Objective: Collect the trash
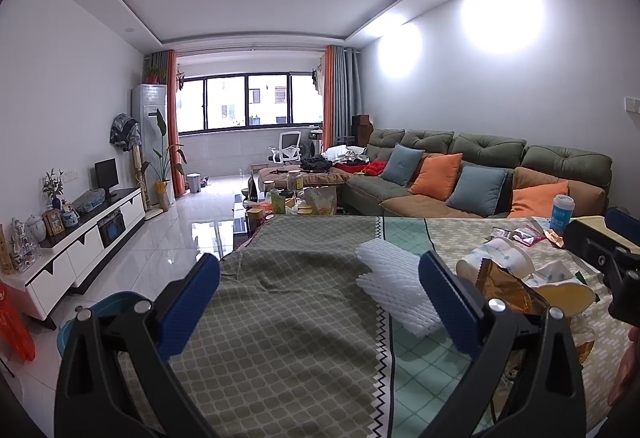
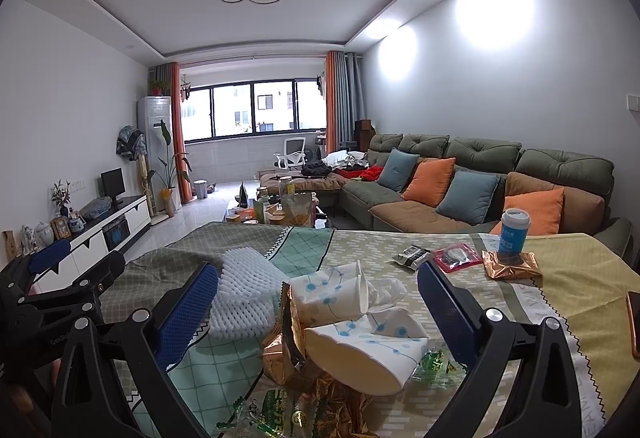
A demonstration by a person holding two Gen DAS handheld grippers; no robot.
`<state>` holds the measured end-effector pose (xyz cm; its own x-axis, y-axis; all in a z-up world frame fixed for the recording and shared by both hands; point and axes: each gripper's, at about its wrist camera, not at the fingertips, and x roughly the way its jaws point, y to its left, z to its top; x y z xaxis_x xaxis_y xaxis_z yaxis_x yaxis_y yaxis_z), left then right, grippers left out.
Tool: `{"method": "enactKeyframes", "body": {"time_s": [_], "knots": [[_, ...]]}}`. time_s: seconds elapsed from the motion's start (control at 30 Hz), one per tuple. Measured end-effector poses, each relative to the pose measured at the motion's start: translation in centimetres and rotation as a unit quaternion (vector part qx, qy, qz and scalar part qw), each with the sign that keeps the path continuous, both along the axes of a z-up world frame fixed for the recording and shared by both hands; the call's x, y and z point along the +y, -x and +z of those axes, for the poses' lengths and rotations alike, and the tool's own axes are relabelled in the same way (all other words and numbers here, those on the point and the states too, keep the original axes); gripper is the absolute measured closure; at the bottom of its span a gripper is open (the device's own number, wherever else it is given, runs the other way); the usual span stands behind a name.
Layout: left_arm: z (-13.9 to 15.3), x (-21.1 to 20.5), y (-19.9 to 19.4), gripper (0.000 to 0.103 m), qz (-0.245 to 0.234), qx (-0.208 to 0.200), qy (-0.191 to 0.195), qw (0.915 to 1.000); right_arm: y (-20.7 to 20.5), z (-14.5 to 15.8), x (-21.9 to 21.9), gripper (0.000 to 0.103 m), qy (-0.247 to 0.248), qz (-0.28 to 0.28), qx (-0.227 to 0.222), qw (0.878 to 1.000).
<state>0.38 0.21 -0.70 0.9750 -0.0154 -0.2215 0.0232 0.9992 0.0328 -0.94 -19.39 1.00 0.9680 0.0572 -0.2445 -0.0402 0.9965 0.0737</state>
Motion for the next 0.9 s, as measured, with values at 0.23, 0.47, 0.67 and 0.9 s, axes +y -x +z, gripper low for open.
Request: {"method": "enactKeyframes", "body": {"time_s": [0.23, 0.47, 0.67, 0.9], "knots": [[0.02, -0.07, -0.03, 0.003, -0.001, 0.0, 0.0, 1.0, 0.01, 0.02, -0.04, 0.004, 0.0, 0.001, 0.0, 1.0], [0.1, -0.16, 0.08, 0.003, -0.001, -0.002, 0.0, 1.0, 0.01, 0.01, -0.02, 0.004, -0.001, 0.001, 0.0, 1.0], [0.33, -0.18, 0.22, 0.003, -0.004, -0.004, 0.001, 1.0, 0.02, 0.0, -0.02, 0.004, -0.001, 0.001, 0.0, 1.0], [0.42, -0.26, 0.21, 0.003, -0.009, -0.002, 0.0, 1.0, 0.02, -0.03, -0.01, 0.004, -0.002, 0.001, 0.0, 1.0]]}}
